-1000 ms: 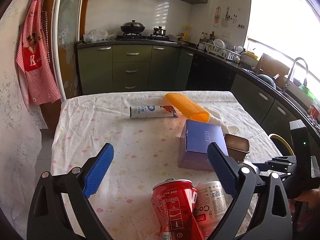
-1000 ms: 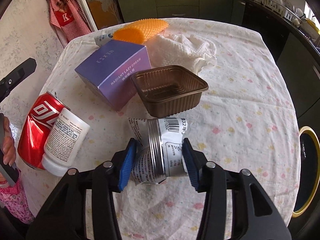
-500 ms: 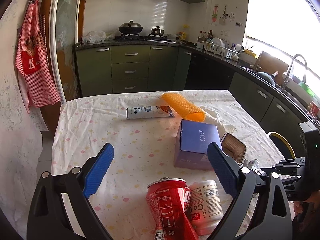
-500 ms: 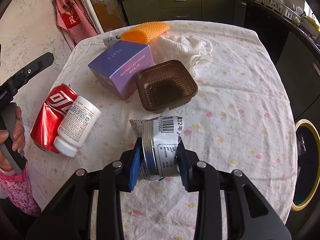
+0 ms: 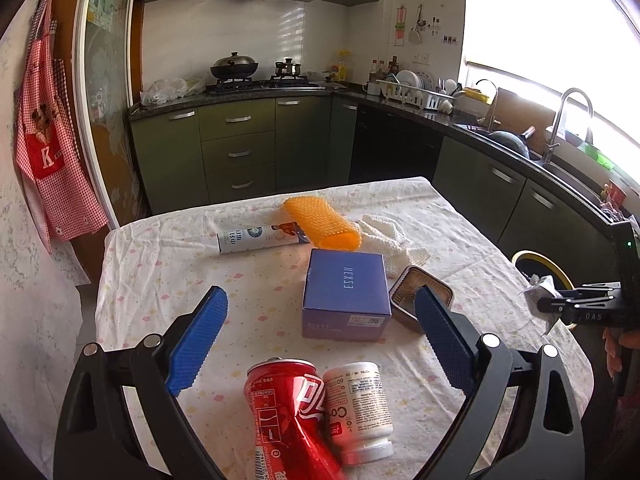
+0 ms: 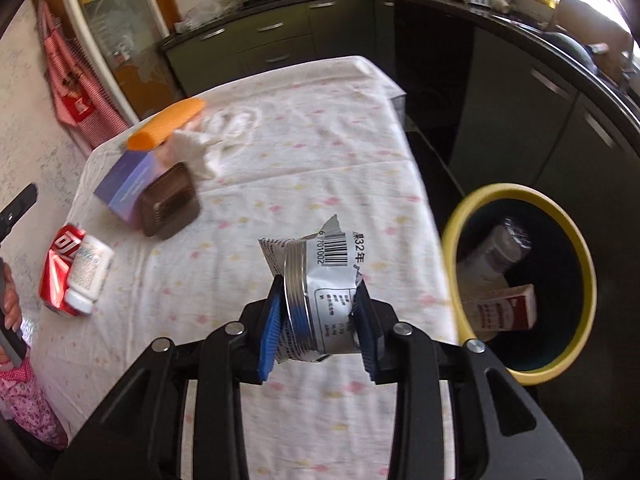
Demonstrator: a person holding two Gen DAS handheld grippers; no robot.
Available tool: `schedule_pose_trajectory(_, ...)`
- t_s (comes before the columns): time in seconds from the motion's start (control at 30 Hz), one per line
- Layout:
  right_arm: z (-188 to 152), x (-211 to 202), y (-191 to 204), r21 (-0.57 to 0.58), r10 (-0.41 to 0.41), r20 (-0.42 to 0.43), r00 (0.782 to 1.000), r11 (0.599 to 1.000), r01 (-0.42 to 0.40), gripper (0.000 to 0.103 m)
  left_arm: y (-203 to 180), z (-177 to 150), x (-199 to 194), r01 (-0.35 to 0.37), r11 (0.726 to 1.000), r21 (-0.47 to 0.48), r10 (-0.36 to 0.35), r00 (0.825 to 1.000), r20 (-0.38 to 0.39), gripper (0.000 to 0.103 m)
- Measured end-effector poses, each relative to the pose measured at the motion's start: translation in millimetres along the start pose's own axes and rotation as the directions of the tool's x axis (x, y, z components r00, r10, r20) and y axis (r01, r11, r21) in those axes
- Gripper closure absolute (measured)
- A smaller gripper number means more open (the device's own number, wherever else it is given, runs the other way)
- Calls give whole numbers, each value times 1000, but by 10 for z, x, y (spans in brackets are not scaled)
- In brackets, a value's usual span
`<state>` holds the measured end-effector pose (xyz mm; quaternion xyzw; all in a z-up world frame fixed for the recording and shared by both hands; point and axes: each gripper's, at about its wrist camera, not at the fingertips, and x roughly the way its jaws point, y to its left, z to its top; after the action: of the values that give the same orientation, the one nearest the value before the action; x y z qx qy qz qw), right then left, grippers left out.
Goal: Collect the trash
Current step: 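Carry the foil packet over the bin and release it with the right gripper, then grasp the brown plastic tray rim with the left gripper and lift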
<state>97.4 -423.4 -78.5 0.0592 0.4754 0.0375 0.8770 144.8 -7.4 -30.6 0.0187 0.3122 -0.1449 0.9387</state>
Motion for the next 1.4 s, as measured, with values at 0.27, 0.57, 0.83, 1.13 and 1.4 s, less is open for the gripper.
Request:
schedule_pose_trajectory(0.27, -59, -25, -1101, 187, -169, -11, 986, 968, 168, 71, -216, 70, 0, 26, 999, 29, -25, 1000, -11, 10)
schedule_pose_trajectory(0.57, -27, 204, -1702, 272, -260, -32, 965, 927, 258, 47, -491, 100, 84, 61, 995, 74, -58, 997, -42, 10)
schedule_pose_trajectory(0.83, -83, 126, -1760, 300, -253, 10, 967, 924, 239, 46, -708, 50, 144, 91, 989, 116, -82, 994, -76, 10)
schedule_pose_trajectory(1.13, -127, 57, -1573, 261, -213, 35, 976, 945, 197, 46, -958, -9, 317, 145, 978, 151, -124, 982, -140, 10)
schedule_pose_trajectory(1.4, -153, 20, -1487, 243, -180, 57, 982, 956, 161, 45, -1396, -3, 667, 254, 945, 206, -204, 950, -236, 11)
